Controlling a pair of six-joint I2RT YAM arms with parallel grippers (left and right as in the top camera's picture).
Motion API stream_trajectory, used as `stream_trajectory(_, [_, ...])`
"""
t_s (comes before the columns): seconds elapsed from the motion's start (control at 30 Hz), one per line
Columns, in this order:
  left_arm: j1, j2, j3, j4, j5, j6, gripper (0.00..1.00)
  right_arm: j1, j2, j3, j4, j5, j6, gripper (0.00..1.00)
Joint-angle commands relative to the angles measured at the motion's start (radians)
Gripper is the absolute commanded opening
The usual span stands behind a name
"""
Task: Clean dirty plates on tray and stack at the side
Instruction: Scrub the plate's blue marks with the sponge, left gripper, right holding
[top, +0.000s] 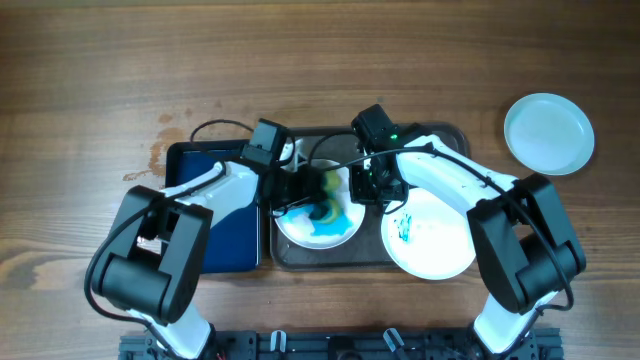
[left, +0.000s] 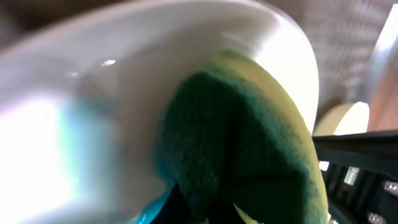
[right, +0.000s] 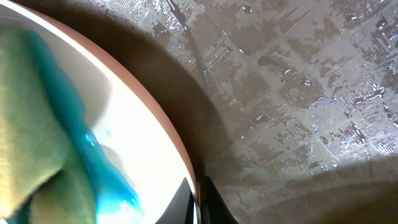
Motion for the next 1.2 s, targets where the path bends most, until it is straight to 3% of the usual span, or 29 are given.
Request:
stream_trajectory(0.0, [0.031,0.012,-0.010,-0.147,-0.330,-0.007,0.04,-0.012,0.034,-0.018,-0.006,0.089,0.004,0.04])
stream_trajectory(0.5, [0.032,0.012,-0.010,-0.385,-0.645,-0.073,0.04,-0.012,0.034,-0.018,-0.005,0.089,0.004,0.05])
stream_trajectory(0.6, [0.032,0.012,-0.010,-0.348,-0.706,-0.079,0.04,-0.012,0.034,-0.018,-0.005,0.089,0.004,0.05])
stream_trajectory(0.83, [0.030,0.011,-0.010,-0.093,-0.727,-0.077,0.04,-0.012,0.034,-0.018,-0.007,0.089,0.004,0.05])
stream_trajectory(1.17, [0.030,-0.004,0.055,-0.059,-0.823,-0.042,0.04,-0.012,0.034,-0.018,-0.015,0.089,0.000,0.04])
